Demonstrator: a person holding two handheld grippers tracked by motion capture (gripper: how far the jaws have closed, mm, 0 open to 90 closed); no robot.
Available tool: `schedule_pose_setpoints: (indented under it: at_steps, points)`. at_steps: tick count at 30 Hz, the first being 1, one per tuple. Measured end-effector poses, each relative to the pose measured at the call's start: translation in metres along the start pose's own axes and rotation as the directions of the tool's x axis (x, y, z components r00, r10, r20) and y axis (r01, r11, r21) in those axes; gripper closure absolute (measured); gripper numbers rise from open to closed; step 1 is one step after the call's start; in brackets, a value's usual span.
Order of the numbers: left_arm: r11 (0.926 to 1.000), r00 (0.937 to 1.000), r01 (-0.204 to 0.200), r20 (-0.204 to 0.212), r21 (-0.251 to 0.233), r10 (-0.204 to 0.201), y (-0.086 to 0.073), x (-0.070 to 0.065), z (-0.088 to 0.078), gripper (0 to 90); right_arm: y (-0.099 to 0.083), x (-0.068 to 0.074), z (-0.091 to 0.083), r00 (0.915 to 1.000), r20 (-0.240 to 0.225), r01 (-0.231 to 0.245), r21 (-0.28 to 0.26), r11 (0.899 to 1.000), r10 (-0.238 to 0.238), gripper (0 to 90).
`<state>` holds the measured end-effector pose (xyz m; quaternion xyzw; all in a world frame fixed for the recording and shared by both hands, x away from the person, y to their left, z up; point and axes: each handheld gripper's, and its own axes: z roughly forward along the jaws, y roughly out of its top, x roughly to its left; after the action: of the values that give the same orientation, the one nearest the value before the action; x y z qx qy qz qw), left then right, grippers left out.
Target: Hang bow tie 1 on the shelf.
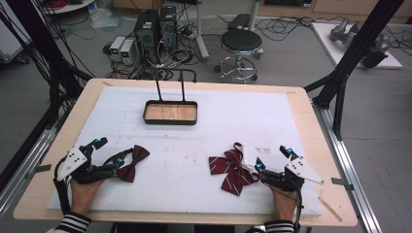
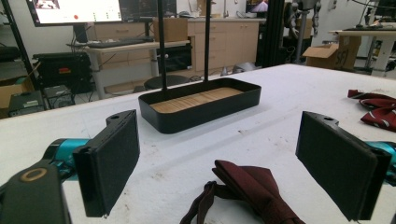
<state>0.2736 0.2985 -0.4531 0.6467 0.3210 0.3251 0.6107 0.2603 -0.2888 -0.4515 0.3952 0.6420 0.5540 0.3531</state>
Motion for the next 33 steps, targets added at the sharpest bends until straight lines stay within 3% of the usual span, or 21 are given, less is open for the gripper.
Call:
schedule_pose_setpoints:
  at_steps: [18, 25, 29, 33]
  points:
    - [1.0000, 1.0000, 0.001, 0.002, -0.002, -0.001, 0.0000, 0.0000, 0.0002, 14.1, 0.0005, 0.0016, 0.0012, 0.9998, -0.001, 0.020, 0.010, 1.000, -0.020, 4.4]
    - [1.0000, 1.0000, 0.000, 0.003, -0.001, 0.000, 0.0000, 0.0000, 0.0002, 14.1, 0.0006, 0.0000, 0.0009, 0.9998, 0.018, -0.010, 0.012, 1.000, 0.010, 4.3]
    - [1.0000, 1.0000, -0.001, 0.002, -0.002, 0.001, 0.0000, -0.0001, 0.0002, 14.1, 0.0015, 0.0003, 0.0022, 0.9999, 0.011, -0.005, 0.030, 1.000, 0.005, 4.4]
    - [1.0000, 1.0000, -0.001, 0.001, -0.002, 0.001, 0.0000, -0.0005, 0.0003, 14.1, 0.0037, -0.0001, 0.0036, 0.9995, -0.023, -0.020, 0.084, 0.996, 0.022, 4.4]
